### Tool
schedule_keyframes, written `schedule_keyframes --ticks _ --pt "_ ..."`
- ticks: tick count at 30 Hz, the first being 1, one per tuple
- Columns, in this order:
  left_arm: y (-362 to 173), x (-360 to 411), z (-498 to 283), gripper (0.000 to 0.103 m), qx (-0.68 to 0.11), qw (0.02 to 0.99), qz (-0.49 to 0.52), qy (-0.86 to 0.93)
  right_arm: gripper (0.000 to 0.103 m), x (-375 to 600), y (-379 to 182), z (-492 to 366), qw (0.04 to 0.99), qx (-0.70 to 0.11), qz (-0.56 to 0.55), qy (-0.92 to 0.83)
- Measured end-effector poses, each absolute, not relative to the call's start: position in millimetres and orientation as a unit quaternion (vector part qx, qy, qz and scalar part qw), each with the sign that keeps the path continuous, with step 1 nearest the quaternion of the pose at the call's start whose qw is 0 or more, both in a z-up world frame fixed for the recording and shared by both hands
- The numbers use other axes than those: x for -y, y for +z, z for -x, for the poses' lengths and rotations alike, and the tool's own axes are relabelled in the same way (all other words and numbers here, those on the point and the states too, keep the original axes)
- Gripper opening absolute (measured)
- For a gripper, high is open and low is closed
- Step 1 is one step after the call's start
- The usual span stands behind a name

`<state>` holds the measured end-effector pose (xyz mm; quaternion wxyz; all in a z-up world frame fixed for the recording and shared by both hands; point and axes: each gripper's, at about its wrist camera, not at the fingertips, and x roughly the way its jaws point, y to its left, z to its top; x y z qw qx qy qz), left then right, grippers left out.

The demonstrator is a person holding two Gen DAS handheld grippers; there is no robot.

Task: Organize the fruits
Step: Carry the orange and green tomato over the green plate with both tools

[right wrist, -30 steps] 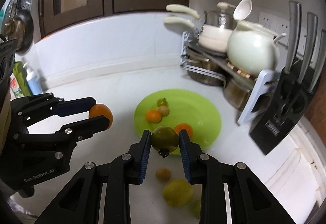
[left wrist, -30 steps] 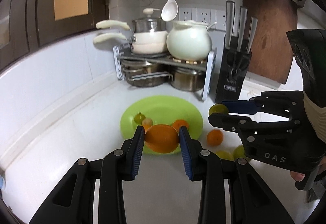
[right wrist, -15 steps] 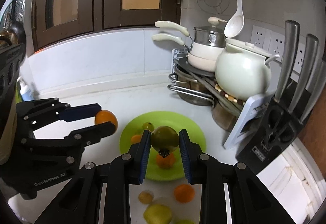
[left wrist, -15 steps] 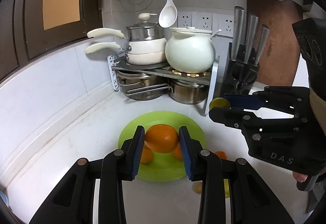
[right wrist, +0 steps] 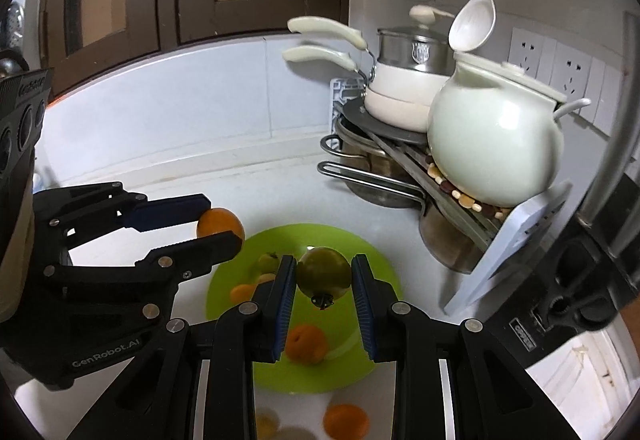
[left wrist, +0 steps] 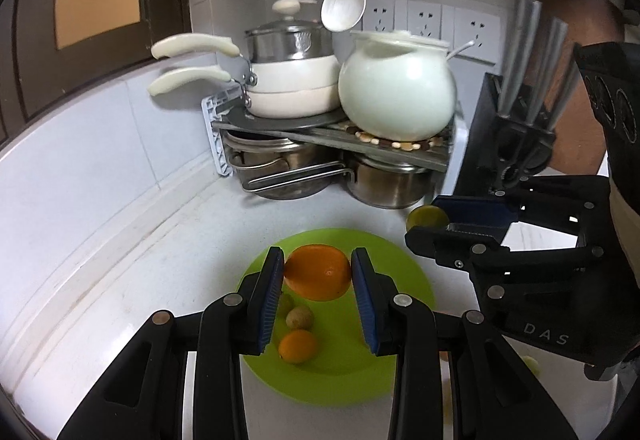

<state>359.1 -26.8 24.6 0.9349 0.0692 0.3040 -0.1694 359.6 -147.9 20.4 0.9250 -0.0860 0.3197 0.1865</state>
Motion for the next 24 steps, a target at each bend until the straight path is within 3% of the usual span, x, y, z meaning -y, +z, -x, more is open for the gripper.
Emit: schedule_keyframes --ticks 24 --pt "-54.0 42.3 -458.7 0.035 -0.405 0.893 -0.077 -0.18 0.029 152.8 -56.4 -451.0 0.879 -0.431 0.077 0.188"
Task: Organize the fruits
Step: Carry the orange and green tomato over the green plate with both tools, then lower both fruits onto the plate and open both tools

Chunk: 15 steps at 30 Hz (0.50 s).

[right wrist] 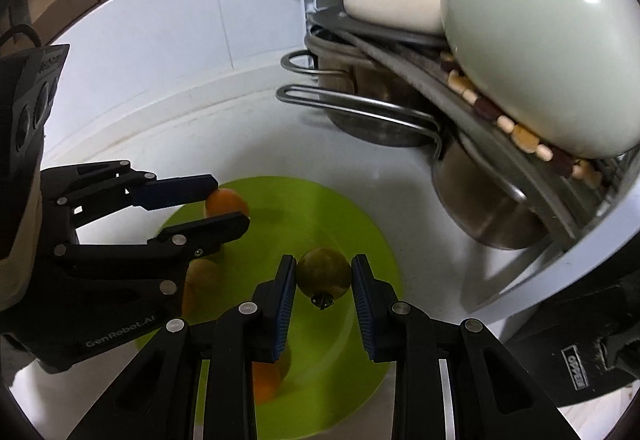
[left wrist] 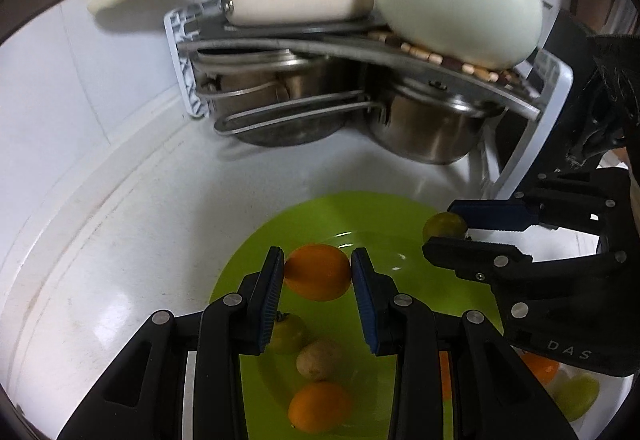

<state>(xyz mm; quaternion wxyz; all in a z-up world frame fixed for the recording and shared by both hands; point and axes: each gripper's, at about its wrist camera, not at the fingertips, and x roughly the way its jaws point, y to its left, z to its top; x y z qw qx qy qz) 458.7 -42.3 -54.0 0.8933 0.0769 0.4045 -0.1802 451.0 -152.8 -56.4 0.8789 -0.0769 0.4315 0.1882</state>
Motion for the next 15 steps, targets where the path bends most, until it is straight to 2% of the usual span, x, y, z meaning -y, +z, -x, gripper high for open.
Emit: schedule_keyframes --ticks 15 --pt "-70.9 46.4 -469.2 0.037 -0.422 0.885 -0.089 -0.174 0.03 153.9 -70.3 -464.9 0.869 -0.448 0.074 0.198"
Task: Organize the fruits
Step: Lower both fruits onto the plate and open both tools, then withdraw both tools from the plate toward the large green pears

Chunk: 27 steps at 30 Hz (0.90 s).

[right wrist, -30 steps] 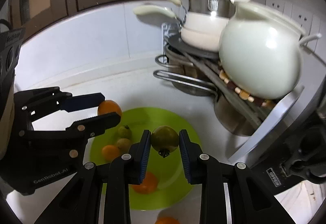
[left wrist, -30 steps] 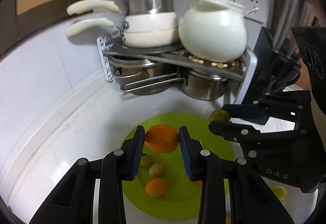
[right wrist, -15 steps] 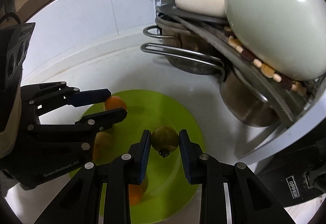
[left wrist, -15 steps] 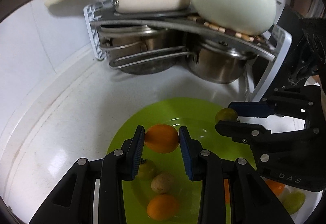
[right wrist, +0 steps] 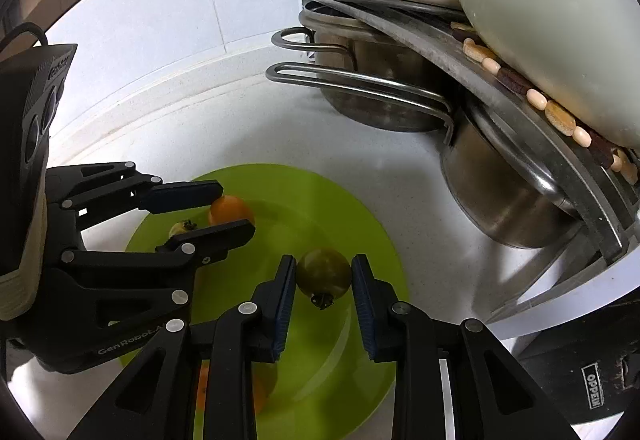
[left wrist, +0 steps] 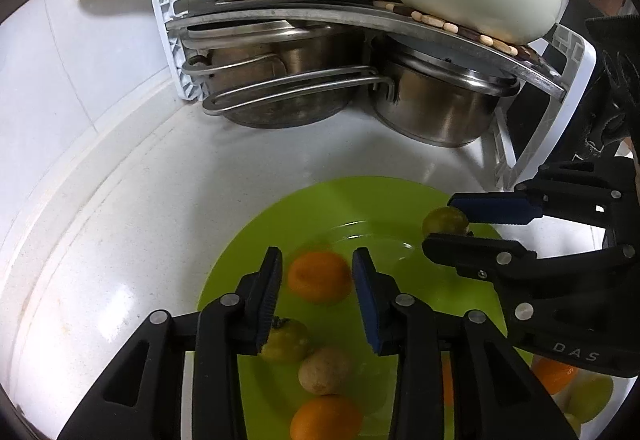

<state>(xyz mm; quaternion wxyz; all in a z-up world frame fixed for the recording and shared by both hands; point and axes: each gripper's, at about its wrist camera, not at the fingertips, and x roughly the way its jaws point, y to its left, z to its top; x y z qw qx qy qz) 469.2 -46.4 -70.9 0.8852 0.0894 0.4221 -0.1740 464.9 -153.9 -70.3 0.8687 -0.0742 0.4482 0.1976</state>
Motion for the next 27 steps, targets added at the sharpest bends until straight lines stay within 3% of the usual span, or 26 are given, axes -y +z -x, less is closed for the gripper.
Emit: schedule_keyframes --ticks 11,23,27 --pt "-46.6 40.0 -444.5 0.038 -0.408 0.894 -0.079 -0.169 0.03 157.1 -55.0 -444.0 0.875 -0.437 0.068 0.196" --pt "4.9 33.7 -385.6 0.048 -0.355 0.916 -0.056 -0.179 0.031 167.7 -9.9 -386.9 0.9 -0.389 0.056 0.19" --pt "19.1 31.7 -362.9 0.051 -0.339 0.921 -0.049 -0.184 0.035 177.6 3.5 -366.7 0.909 -0.372 0.045 0.184"
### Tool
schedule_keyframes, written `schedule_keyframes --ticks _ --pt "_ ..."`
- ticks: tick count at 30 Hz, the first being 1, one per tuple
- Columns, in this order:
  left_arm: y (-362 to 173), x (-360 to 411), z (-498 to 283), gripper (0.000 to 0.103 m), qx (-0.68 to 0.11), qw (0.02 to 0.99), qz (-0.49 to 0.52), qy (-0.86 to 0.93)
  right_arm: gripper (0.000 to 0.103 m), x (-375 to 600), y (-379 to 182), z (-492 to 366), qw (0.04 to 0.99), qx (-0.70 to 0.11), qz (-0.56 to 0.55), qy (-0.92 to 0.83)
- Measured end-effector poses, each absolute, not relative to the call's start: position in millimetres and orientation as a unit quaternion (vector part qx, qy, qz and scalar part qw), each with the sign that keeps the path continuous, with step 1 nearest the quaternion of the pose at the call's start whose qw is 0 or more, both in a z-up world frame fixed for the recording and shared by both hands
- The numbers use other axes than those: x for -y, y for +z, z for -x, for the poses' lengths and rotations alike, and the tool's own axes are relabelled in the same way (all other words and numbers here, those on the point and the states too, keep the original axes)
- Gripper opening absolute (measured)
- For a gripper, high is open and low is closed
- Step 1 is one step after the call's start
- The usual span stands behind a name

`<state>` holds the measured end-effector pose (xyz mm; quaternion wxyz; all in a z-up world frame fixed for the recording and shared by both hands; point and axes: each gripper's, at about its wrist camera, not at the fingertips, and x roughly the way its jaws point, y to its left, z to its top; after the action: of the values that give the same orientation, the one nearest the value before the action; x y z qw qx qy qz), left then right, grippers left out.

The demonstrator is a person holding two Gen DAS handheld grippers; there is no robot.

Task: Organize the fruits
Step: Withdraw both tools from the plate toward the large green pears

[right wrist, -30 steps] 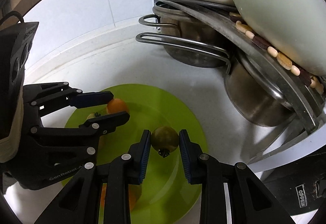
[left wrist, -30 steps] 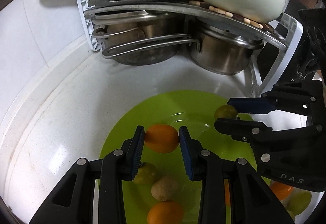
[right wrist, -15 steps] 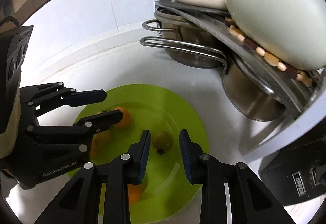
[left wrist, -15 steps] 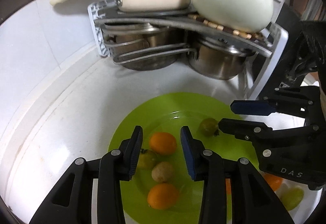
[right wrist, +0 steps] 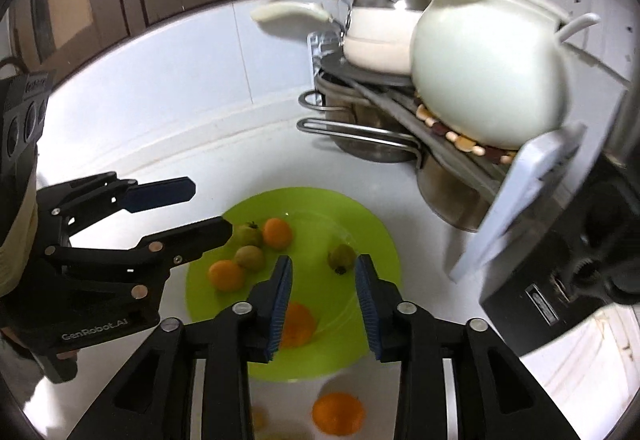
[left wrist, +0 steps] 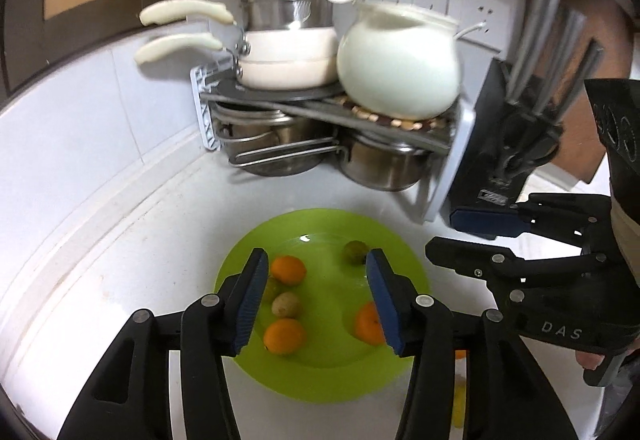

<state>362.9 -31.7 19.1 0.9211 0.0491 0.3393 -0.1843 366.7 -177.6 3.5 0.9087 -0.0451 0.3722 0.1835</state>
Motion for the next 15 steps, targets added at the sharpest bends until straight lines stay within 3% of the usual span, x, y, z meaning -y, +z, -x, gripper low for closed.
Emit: schedule_keyframes --ticks 15 --pt "37.6 46.5 -279.4 0.066 -0.288 0.931 -0.076 -0.213 0.05 208.8 28.0 -284.3 0.934 -0.329 0.03 0.137"
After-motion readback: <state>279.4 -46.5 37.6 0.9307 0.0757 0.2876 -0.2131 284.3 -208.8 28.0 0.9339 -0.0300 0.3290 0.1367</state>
